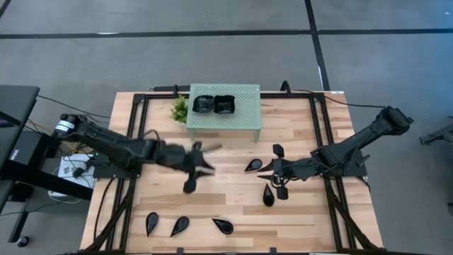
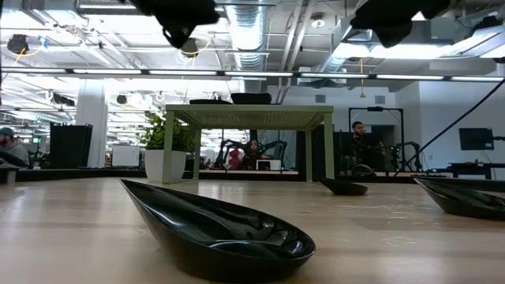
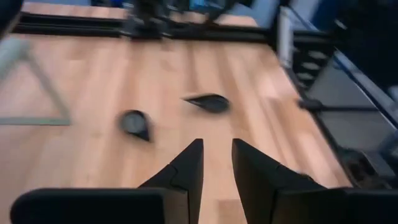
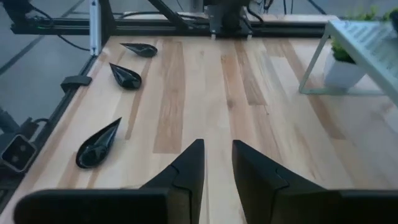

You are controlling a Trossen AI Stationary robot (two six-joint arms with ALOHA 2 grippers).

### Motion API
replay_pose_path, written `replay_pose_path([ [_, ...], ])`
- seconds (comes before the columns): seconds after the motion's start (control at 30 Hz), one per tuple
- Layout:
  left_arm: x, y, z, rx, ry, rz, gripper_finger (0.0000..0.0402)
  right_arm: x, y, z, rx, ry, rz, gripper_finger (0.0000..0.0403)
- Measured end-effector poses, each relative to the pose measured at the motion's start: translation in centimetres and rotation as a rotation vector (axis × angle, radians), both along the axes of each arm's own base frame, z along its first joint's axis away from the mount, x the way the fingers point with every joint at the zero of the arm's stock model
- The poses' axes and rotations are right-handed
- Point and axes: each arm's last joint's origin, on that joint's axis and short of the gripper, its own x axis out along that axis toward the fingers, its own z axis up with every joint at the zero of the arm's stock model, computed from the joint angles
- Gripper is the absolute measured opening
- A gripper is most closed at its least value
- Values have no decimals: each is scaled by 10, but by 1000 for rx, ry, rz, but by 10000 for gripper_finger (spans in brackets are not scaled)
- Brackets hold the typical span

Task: Pick & Place Mini shaped plates
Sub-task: Put the drop-shaped plate on the shelf

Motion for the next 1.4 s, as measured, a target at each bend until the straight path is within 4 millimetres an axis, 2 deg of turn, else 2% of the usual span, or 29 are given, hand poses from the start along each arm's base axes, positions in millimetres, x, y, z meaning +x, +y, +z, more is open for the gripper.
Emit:
replay_pose_path([
  [0.1,0,-22,-8,32,12,-28,86,10,1,-8,5,14,-22,77],
  [0.2,1,-34,-17,84,21,13,86,25,0,-23,-23,46,-44,77],
  [0.37,5,-38,-28,131,43,62,86,47,-6,-46,-93,124,-46,80],
  [0.6,6,-37,-28,132,44,64,85,66,-12,-56,-121,242,-62,116],
  [0.83,6,-37,-28,131,40,63,85,52,-17,-69,-214,535,-67,169],
  [0.93,6,-37,-28,131,39,63,85,48,-20,-74,-218,596,-89,181],
  [1.23,6,-37,-27,126,33,64,85,62,-30,-108,-208,725,-89,175],
  [1.4,6,-37,-27,125,32,64,85,65,-38,-118,-223,767,-105,162],
])
